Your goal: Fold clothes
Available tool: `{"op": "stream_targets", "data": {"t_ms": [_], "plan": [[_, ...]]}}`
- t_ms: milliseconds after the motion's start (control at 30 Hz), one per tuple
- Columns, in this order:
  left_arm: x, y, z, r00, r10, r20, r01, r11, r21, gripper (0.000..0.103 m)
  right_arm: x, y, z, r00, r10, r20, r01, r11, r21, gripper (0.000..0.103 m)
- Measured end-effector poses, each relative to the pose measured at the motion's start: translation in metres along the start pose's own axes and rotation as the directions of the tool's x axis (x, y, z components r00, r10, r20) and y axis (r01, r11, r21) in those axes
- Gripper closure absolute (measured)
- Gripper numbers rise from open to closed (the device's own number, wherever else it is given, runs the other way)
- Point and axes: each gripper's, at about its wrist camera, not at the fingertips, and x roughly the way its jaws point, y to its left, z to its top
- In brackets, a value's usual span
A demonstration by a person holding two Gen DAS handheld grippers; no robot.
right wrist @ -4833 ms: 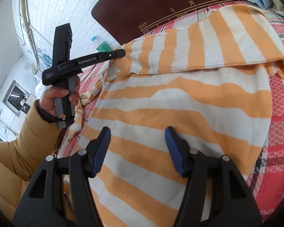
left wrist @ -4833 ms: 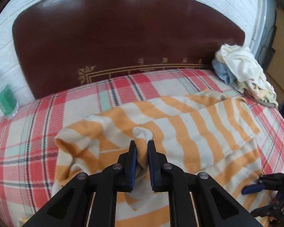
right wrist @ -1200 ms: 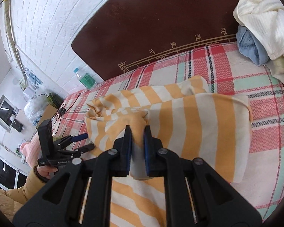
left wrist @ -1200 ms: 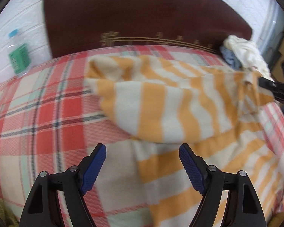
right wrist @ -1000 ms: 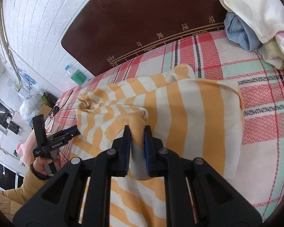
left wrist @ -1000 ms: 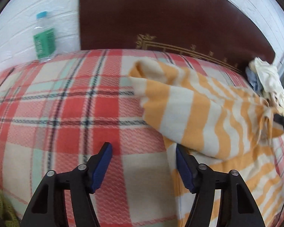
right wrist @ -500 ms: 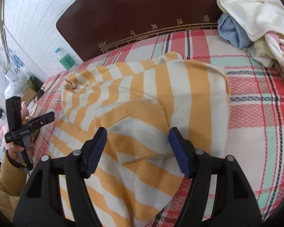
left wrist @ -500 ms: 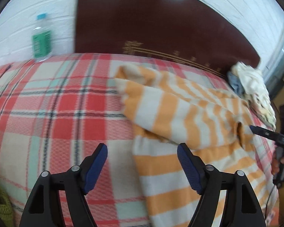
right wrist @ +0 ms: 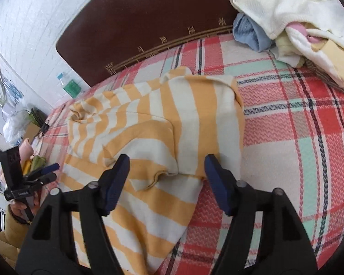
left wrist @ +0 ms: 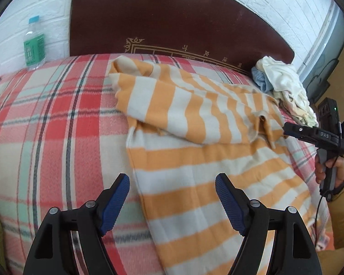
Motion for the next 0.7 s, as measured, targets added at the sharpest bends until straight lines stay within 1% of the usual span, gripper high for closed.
{"op": "stream_targets", "data": {"t_ms": [67, 200, 333, 400, 467, 533, 567, 667, 700], "plan": [[-0.008, 0.0, -0.011, 0.999, -0.031, -0.006, 0.031, 0.999, -0.02, 0.023, -0.013, 0.005, -0.011, 1.0, 0.03, 0.002, -0.03, 0.999, -0.014, 0.033], [-0.022, -0.003, -0.037, 0.999, -0.042, -0.021, 0.041, 0.999, -0.034, 0.021, -0.031, 0.011, -0.043, 0.997, 0.075, -0.023, -0.075, 0.997, -0.014, 0.033], [-0.028, -0.006, -0.064, 0.997, -0.068, -0.048, 0.064, 0.995, -0.077, 0.021, -0.045, 0.018, -0.078, 0.997, 0.063, -0.044, -0.064, 0.998, -0.024, 0.033], [-0.03, -0.01, -0.078, 0.996, -0.068, -0.065, 0.062, 0.995, -0.082, 0.02, -0.049, 0.021, -0.092, 0.997, 0.049, -0.057, -0.05, 0.998, -0.024, 0.033], [-0.035, -0.015, -0.088, 0.996, -0.062, -0.064, 0.058, 0.996, -0.069, 0.019, -0.051, 0.023, -0.105, 0.997, 0.035, -0.074, -0.037, 0.999, -0.026, 0.033], [-0.04, -0.019, -0.096, 0.996, -0.064, -0.067, 0.06, 0.996, -0.066, 0.019, -0.052, 0.024, -0.114, 0.996, 0.031, -0.085, -0.033, 0.999, -0.02, 0.033], [-0.042, -0.021, -0.097, 0.996, -0.055, -0.065, 0.05, 0.997, -0.063, 0.018, -0.053, 0.024, -0.117, 0.996, 0.03, -0.083, -0.031, 0.999, -0.019, 0.033], [-0.043, -0.029, -0.098, 0.998, -0.025, -0.054, 0.023, 0.999, -0.041, 0.018, -0.058, 0.028, -0.121, 0.998, 0.023, -0.06, -0.024, 0.999, -0.03, 0.033], [-0.043, -0.03, -0.1, 0.998, -0.028, -0.062, 0.026, 0.999, -0.037, 0.018, -0.06, 0.029, -0.122, 0.998, 0.021, -0.057, -0.023, 0.999, -0.036, 0.033]]}}
